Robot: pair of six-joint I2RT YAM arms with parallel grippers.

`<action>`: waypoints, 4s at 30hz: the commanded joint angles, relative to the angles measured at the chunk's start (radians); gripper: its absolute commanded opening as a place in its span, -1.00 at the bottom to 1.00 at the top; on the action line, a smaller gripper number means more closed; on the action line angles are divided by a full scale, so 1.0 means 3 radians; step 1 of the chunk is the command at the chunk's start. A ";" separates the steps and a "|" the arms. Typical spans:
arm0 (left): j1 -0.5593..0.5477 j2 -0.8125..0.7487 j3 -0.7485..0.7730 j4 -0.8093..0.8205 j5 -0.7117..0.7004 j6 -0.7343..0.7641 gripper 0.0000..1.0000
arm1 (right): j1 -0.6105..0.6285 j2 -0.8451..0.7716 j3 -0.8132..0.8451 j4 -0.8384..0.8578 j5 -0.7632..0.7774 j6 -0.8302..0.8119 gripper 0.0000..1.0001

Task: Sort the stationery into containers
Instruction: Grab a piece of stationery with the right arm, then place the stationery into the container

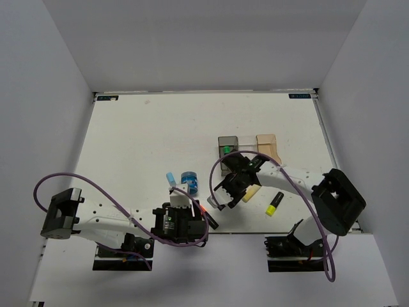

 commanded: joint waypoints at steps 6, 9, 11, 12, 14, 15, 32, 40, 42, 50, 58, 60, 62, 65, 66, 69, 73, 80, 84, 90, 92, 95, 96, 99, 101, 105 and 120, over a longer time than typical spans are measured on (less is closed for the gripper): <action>-0.0029 -0.0197 -0.0070 -0.0030 -0.0132 -0.0149 0.62 | -0.0066 0.0270 0.0398 -0.0171 -0.0026 -0.0415 0.04; -0.0024 -0.0233 -0.0095 -0.0030 -0.0143 -0.0159 0.62 | -0.0066 0.0413 0.0551 -0.0252 0.0040 -0.0455 0.04; -0.0024 -0.0243 -0.0116 -0.0040 -0.0148 -0.0169 0.62 | -0.0076 0.0550 0.0598 -0.0314 0.0076 -0.0471 0.04; -0.0029 -0.0279 -0.0126 -0.0040 -0.0143 -0.0179 0.62 | -0.0071 0.0617 0.0684 -0.0370 0.0081 -0.0517 0.04; -0.0029 -0.0284 -0.0167 -0.0050 -0.0148 -0.0210 0.62 | -0.0066 0.0745 0.0746 -0.0477 0.0127 -0.0548 0.04; -0.0034 -0.0320 -0.0182 -0.0050 -0.0148 -0.0215 0.62 | -0.0056 0.0776 0.0827 -0.0508 0.0132 -0.0563 0.04; -0.0049 -0.0371 -0.0254 -0.0025 -0.0173 -0.0246 0.62 | -0.0056 0.1124 0.0660 -0.0596 0.0347 -0.0532 -0.04; -0.0100 -0.0381 -0.0213 -0.0101 -0.0224 -0.0271 0.62 | -0.0051 0.1154 0.0567 -0.0933 0.0327 -0.0425 -0.59; -0.0110 -0.0386 -0.0198 -0.0122 -0.0245 -0.0287 0.62 | -0.0051 0.1144 0.0537 -0.1085 0.0286 -0.0440 -0.53; -0.0156 -0.0402 -0.0131 -0.0219 -0.0301 -0.0317 0.60 | -0.0051 0.1215 0.0501 -0.1327 0.0265 -0.0507 -0.22; -0.0228 -0.0422 -0.0121 -0.0347 -0.0362 -0.0430 0.60 | -0.0051 0.1272 0.0363 -0.1108 0.0317 -0.0430 -0.16; -0.0223 -0.0422 -0.0116 -0.0357 -0.0373 -0.0445 0.60 | -0.0056 0.1277 0.0342 -0.1031 0.0342 -0.0405 -0.16; -0.0238 -0.0427 -0.0121 -0.0367 -0.0378 -0.0445 0.60 | -0.0056 0.1262 0.0281 -0.0939 0.0373 -0.0379 -0.16; -0.0238 -0.0422 -0.0126 -0.0357 -0.0373 -0.0450 0.60 | -0.0056 0.1252 0.0209 -0.0791 0.0383 -0.0323 -0.24; -0.0233 -0.0427 -0.0121 -0.0357 -0.0373 -0.0445 0.60 | -0.0056 0.1257 0.0184 -0.0765 0.0383 -0.0313 -0.35; -0.0249 -0.0422 -0.0126 -0.0362 -0.0373 -0.0455 0.60 | -0.0051 0.1241 0.0158 -0.0683 0.0368 -0.0200 -0.80; -0.0274 -0.0427 -0.0116 -0.0382 -0.0408 -0.0461 0.60 | -0.0066 0.1053 0.0158 -0.0652 0.0199 0.0004 -1.00; -0.0274 -0.0453 -0.0065 -0.0378 -0.0459 -0.0384 0.60 | -0.0081 0.0608 0.0209 -0.0728 -0.0113 0.0699 -1.00; -0.0279 -0.0432 -0.0009 -0.0378 -0.0485 -0.0338 0.60 | -0.0076 0.0393 0.0225 -0.0749 -0.0184 0.1072 -1.00; -0.0274 -0.0412 0.0022 -0.0352 -0.0485 -0.0287 0.60 | -0.0087 0.0147 0.0245 -0.0570 -0.0088 0.1502 -1.00; -0.0279 -0.0417 0.0037 -0.0357 -0.0485 -0.0287 0.60 | -0.0097 0.0101 0.0276 -0.0484 -0.0042 0.1655 -1.00; -0.0274 -0.0397 0.0063 -0.0352 -0.0490 -0.0256 0.60 | -0.0132 0.0014 0.0368 -0.0269 0.0158 0.2034 -1.00; -0.0279 -0.0407 0.0073 -0.0347 -0.0490 -0.0246 0.60 | -0.0138 -0.0021 0.0398 -0.0203 0.0295 0.2110 -1.00; -0.0279 -0.0397 0.0094 -0.0342 -0.0500 -0.0231 0.60 | -0.0199 -0.0118 0.0577 -0.0009 0.0469 0.2432 -1.00; -0.0274 -0.0376 0.0104 -0.0352 -0.0511 -0.0230 0.60 | -0.0240 -0.0165 0.0644 0.0140 0.0577 0.2662 -1.00; -0.0279 -0.0356 0.0124 -0.0337 -0.0521 -0.0236 0.58 | -0.0337 -0.0242 0.0792 0.0406 0.0889 0.3092 -1.00; -0.0284 -0.0248 0.0196 -0.0296 -0.0536 -0.0205 0.58 | -0.0562 0.0683 0.1742 0.0673 0.2076 0.4845 -1.00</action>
